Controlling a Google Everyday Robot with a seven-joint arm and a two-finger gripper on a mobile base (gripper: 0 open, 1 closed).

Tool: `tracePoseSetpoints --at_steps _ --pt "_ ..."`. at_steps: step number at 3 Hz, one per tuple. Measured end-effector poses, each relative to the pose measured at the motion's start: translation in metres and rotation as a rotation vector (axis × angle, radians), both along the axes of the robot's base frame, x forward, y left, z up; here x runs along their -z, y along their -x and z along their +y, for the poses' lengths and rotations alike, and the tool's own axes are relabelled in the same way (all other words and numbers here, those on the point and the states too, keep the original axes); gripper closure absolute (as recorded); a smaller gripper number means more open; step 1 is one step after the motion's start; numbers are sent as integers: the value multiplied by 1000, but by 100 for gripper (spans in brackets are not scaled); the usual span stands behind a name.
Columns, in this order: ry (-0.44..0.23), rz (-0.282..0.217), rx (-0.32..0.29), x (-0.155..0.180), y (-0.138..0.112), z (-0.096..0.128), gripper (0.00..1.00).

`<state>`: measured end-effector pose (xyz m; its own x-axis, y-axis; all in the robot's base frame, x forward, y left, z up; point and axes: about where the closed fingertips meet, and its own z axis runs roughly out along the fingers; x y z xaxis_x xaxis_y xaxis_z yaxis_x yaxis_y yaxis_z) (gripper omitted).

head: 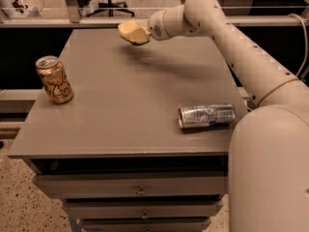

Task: Pick sponge

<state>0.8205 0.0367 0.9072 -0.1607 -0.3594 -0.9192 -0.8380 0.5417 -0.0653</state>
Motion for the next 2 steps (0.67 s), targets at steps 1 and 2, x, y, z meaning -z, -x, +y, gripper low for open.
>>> tracePoseSetpoints --at_steps 1,2 --pt "-7 -39 -117 -27 30 -19 100" --pt "14 -75 -207 -49 64 -49 100"
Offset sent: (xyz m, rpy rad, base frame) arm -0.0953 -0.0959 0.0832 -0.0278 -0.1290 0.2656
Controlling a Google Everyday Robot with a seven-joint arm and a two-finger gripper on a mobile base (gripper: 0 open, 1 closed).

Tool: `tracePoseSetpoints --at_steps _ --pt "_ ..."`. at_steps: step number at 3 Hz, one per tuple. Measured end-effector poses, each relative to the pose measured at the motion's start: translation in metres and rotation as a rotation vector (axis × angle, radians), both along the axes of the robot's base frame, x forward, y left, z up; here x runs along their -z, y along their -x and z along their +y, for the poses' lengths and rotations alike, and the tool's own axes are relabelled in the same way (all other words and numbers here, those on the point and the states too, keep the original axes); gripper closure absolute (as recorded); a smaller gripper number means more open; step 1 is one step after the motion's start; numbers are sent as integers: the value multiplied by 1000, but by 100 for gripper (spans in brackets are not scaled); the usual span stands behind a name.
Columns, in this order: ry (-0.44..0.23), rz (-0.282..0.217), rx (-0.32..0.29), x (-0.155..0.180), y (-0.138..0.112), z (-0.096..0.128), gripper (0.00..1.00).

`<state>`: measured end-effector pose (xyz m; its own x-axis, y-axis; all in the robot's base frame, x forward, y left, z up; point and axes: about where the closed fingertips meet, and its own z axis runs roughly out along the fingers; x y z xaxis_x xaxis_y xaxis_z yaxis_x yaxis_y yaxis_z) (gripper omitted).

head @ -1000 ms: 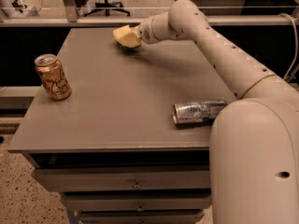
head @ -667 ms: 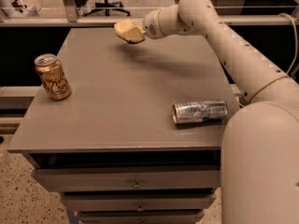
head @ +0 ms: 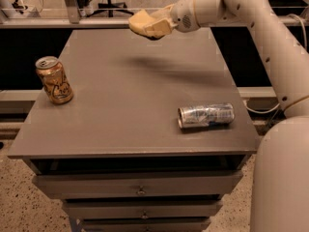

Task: Pick sponge

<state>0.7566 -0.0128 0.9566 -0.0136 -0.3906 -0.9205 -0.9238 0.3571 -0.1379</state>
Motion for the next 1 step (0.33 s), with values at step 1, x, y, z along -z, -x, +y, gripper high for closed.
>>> tracePoseSetpoints --at_steps 1 --pt "1 3 -3 1 0 2 100"
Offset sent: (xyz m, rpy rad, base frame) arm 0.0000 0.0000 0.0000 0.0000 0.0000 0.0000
